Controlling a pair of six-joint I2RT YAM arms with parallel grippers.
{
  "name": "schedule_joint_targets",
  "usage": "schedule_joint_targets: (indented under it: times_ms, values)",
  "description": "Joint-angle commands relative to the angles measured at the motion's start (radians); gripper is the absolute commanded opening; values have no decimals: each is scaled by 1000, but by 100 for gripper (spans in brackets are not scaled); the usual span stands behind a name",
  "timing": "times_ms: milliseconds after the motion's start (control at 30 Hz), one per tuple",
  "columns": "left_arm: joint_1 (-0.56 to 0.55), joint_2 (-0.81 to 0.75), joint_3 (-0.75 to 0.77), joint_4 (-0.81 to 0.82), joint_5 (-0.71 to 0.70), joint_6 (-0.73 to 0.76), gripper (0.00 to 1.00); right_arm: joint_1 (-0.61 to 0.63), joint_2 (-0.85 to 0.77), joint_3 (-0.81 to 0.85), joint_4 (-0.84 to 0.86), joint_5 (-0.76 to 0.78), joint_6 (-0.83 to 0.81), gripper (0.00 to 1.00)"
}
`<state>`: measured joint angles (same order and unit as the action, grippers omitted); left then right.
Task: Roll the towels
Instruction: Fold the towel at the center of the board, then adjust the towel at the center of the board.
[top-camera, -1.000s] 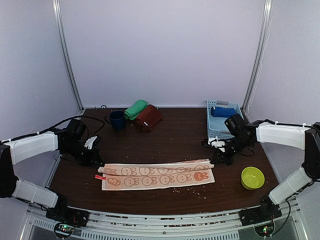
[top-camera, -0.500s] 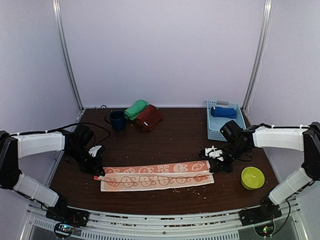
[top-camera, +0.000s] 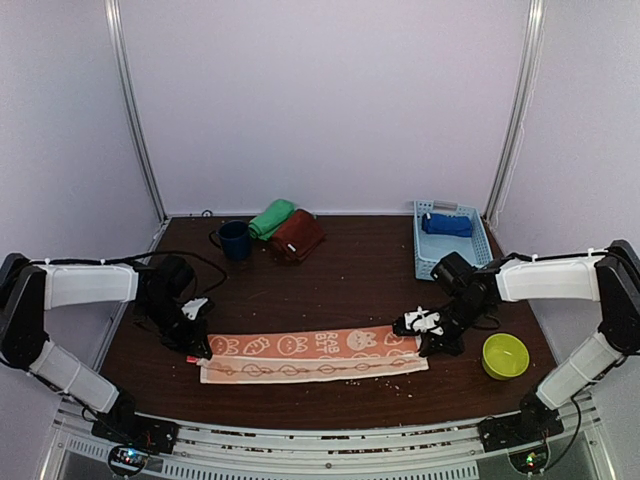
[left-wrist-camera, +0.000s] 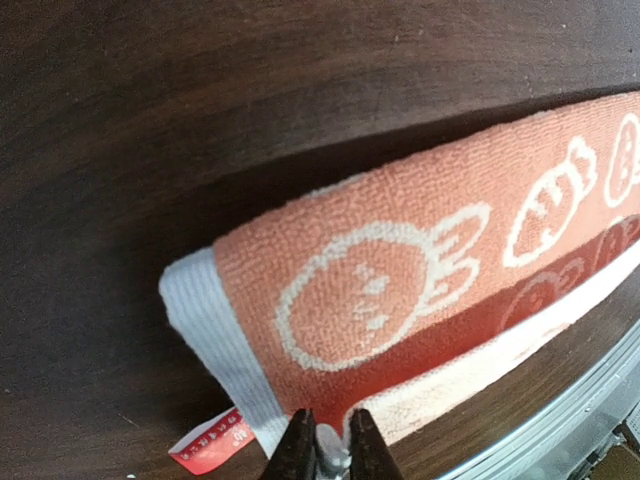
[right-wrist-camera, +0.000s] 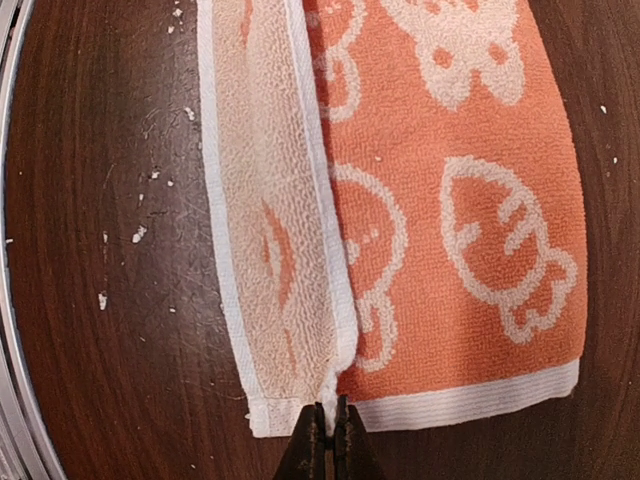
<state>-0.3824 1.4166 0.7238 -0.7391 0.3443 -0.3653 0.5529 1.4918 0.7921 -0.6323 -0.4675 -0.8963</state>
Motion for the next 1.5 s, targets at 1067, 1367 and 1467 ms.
schedule_joint_targets:
  times_ms: [1067, 1367, 1467]
  values:
    - [-13, 116, 135, 160, -98, -24, 25, -10, 182, 214, 111, 156, 437, 18]
    - [-13, 214, 124, 222, -163, -26, 24, -21, 297, 201, 152, 248, 455, 14]
    - [-13, 258, 142, 246, -170, -26, 24, -27, 313, 198, 160, 298, 458, 15]
